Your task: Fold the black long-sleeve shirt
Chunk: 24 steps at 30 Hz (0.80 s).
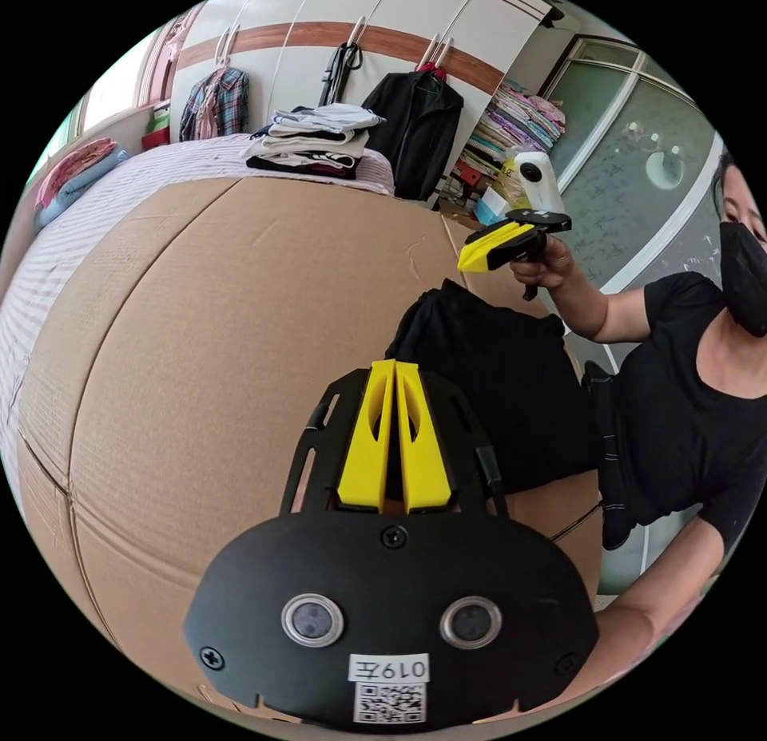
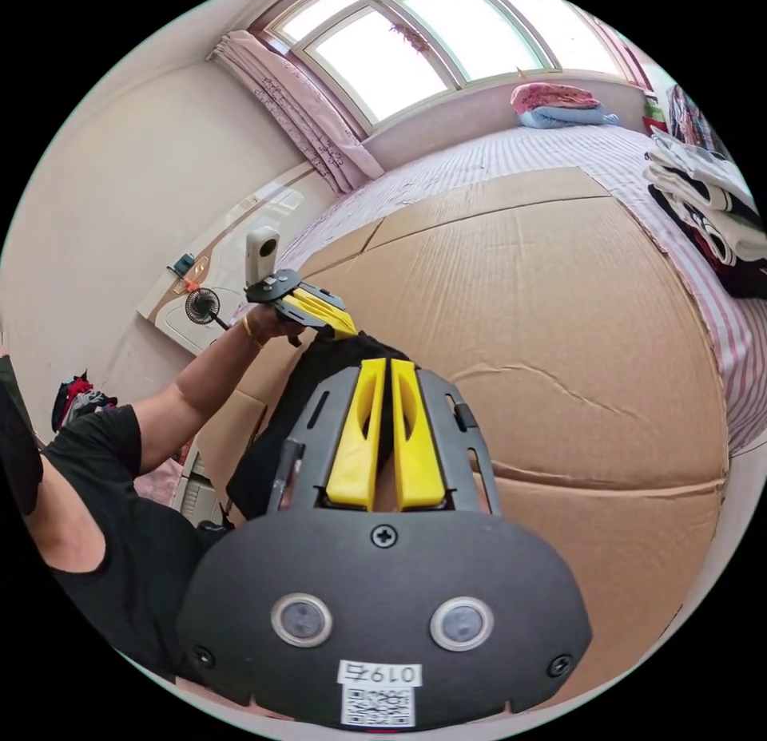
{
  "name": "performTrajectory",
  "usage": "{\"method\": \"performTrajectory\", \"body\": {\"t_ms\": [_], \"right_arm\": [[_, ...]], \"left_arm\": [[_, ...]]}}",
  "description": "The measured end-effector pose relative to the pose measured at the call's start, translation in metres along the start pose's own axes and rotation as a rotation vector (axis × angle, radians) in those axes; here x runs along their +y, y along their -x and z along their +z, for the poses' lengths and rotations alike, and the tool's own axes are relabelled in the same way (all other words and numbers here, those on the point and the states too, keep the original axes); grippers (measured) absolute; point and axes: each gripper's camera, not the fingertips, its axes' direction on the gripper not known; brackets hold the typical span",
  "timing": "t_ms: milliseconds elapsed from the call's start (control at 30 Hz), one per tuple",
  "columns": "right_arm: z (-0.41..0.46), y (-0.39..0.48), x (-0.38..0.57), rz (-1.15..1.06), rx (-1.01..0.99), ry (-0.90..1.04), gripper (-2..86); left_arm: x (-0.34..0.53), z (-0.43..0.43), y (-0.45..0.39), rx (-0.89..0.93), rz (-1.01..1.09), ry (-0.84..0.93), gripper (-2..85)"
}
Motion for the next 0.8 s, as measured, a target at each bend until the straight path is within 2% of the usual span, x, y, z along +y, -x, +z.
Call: {"method": "performTrajectory", "body": {"t_ms": [133, 267, 433, 800], "right_arm": [[0.017, 0.005, 0.004, -0.020, -0.004, 0.087, 6.2], [0.035, 0.005, 0.007, -0.024, 0.022, 0.133, 4.1], [0.034, 0.009, 0.014, -0.052, 0.057, 0.114, -0.3], [0.031, -0.024, 0.040, 0.022, 0.023, 0.089, -0.7]], "left_arm": [[0.000, -0.001, 0.001, 0.007, 0.001, 0.001, 0.6], [-0.001, -0.003, 0.001, 0.008, 0.002, -0.007, 0.7], [-0.001, -0.004, 0.001, -0.005, 0.005, 0.001, 0.6], [-0.004, -0.005, 0.007, -0.061, -0.032, 0.011, 1.0]]}}
